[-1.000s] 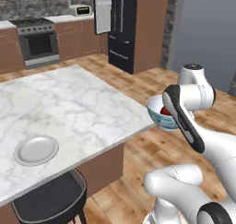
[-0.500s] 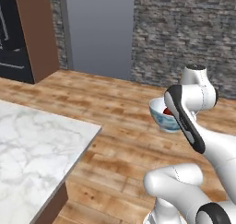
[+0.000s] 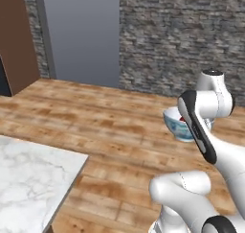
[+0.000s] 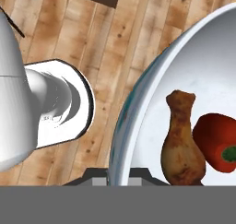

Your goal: Pick the chicken drumstick and bell pepper from their plates and place them in the bowl. Then put the bowl in the fridge.

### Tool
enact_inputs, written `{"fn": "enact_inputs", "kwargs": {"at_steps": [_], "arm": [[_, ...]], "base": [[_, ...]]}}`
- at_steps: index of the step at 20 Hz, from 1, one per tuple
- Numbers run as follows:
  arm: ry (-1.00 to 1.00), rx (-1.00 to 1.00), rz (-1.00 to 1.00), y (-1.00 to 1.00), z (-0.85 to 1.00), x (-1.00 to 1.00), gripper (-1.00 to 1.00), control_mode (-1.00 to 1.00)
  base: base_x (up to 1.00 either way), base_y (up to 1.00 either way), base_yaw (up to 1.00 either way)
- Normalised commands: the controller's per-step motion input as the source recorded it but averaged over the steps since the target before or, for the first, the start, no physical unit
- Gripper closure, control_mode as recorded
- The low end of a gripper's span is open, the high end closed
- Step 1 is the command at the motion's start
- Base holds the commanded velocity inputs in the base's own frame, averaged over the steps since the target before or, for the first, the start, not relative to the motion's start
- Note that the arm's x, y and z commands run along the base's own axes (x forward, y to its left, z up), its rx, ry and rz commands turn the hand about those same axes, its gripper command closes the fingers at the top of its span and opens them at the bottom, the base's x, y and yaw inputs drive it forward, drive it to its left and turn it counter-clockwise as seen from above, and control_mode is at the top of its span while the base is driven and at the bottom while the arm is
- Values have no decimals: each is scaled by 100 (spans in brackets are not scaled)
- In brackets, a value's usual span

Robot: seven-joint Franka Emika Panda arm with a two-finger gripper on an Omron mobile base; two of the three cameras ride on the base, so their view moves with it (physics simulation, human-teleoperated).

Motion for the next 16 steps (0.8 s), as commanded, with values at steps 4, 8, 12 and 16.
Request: {"fn": "enact_inputs", "kwargs": {"at_steps": [4, 8, 12, 16], "arm": [[0, 0, 0, 0, 0, 0, 100, 100], [0, 0, 0, 0, 0, 0, 100, 100], [0, 0, 0, 0, 0, 0, 100, 100], [0, 0, 0, 0, 0, 0, 100, 100]], "base": [[93, 0, 0], [94, 0, 0], [94, 4, 0], [94, 14, 4]]}}
